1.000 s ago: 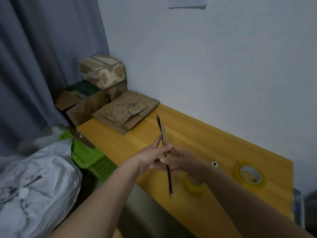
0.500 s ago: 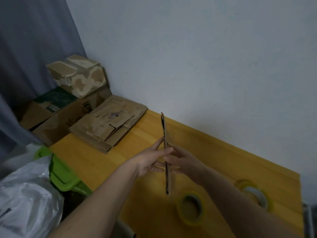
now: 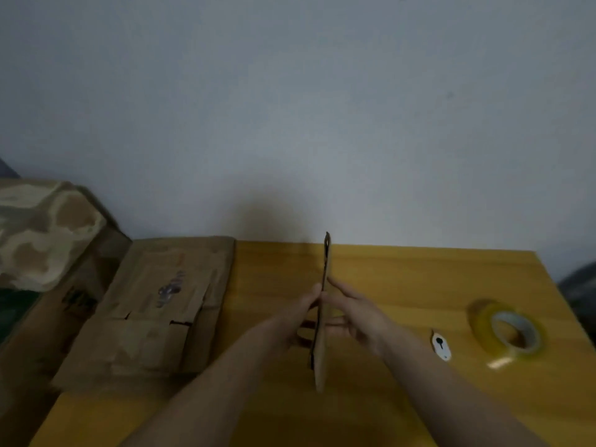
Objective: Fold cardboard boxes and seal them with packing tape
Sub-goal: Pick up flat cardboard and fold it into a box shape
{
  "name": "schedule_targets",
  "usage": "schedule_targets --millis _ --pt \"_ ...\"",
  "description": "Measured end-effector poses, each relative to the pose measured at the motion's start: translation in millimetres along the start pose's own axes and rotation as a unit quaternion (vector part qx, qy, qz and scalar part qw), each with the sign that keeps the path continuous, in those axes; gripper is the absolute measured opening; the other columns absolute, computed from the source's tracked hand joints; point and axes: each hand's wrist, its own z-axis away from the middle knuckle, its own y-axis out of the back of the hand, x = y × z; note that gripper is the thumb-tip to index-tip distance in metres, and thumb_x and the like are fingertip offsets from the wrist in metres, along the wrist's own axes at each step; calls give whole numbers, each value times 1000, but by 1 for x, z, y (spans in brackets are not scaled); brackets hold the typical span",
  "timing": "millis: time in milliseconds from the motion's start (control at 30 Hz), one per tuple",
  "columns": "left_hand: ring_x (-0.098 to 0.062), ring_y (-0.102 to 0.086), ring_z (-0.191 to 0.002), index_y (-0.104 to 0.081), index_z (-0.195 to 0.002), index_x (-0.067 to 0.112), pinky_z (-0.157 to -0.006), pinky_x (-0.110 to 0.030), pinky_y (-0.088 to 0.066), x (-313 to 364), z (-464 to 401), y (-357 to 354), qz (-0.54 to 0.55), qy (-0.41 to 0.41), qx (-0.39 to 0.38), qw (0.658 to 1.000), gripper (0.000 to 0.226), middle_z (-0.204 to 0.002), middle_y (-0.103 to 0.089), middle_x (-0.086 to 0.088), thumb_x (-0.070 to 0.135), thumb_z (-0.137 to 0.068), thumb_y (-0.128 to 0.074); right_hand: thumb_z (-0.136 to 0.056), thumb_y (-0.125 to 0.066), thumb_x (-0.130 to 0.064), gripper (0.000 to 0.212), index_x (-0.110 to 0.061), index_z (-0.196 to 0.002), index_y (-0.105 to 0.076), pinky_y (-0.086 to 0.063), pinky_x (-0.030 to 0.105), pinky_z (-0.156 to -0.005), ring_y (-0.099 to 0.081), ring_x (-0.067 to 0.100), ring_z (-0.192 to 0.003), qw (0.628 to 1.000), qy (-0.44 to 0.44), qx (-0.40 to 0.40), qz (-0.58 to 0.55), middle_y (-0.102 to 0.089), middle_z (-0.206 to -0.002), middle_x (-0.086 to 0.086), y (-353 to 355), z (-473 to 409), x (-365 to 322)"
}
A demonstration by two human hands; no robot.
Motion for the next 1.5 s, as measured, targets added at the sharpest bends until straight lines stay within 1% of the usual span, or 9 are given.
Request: schedule_targets --millis 200,433,633,767,933,1067,1233,1367,1500 --pt "-19 -40 -134 -37 -142 45 -111 -54 -31 -25 -10 12 7 -13 -39 999 60 -152 -36 5 68 -87 -46 -90 -61 -19 55 -33 -140 -43 -54 36 -78 -62 25 -87 996 1 83 -43 -64 -115 5 -25 -1 21" --pt "-22 -37 -138 -29 -148 41 -114 -45 -31 -54 -8 5 -8 -5 0 1000 56 -153 -33 9 44 -98 -51 -94 -55 -10 58 -26 -146 -36 -53 37 -73 -63 24 -80 995 -26 95 15 -68 -102 14 -27 3 42" --pt "-8 -41 -111 -24 -150 36 -89 -26 -37 -65 -6 6 -31 -15 -15 999 72 -125 -42 16 21 -92 -65 -96 -47 0 47 -13 -140 -40 -57 26 -66 -67 18 -82 989 -36 122 73 -63 -100 7 -19 7 49" --pt "-14 -47 -111 -23 -151 33 -86 -29 -44 -68 -7 5 -64 9 -3 998 67 -130 -46 9 8 -96 -53 -96 -49 -4 44 -13 -138 -39 -56 29 -72 -62 20 -90 971 -33 151 184 -59 -98 3 -25 4 46" --pt "-17 -58 -99 -46 -136 21 -76 -27 -55 -69 -9 13 -175 9 68 982 33 -118 -59 1 22 -104 -40 -101 -41 -11 32 -10 -133 -46 -49 28 -75 -57 24 -99 940 -16 168 296 -59 -117 7 -23 2 43" --pt "-6 -45 -72 -49 -91 25 -68 -27 -49 -60 -15 32 -132 -29 238 962 22 -83 -46 10 14 -104 -35 -101 -39 -10 30 -10 -130 -48 -54 37 -78 -60 25 -94 938 -2 160 309 -59 -103 4 -12 5 34" --pt "-20 -55 -87 -56 -98 17 -74 -35 -47 -40 -20 40 -169 -45 317 932 19 -103 -59 -5 18 -104 -39 -100 -39 -7 33 -9 -132 -45 -54 45 -82 -62 31 -95 941 -7 134 311 -60 -104 9 -6 10 29" --pt "-12 -47 -71 -49 -81 21 -70 -30 -42 -39 -19 38 -223 -48 319 920 25 -84 -51 1 17 -103 -39 -99 -42 -7 35 -8 -134 -44 -54 43 -82 -61 30 -96 948 0 148 282 -60 -109 12 -5 14 33" --pt "-14 -52 -73 -55 -94 16 -64 -28 -43 -47 -22 27 -245 -46 303 920 19 -85 -55 -1 18 -103 -39 -98 -44 -7 35 -5 -133 -45 -53 44 -88 -59 30 -103 945 -19 171 277 -58 -113 12 0 13 41"
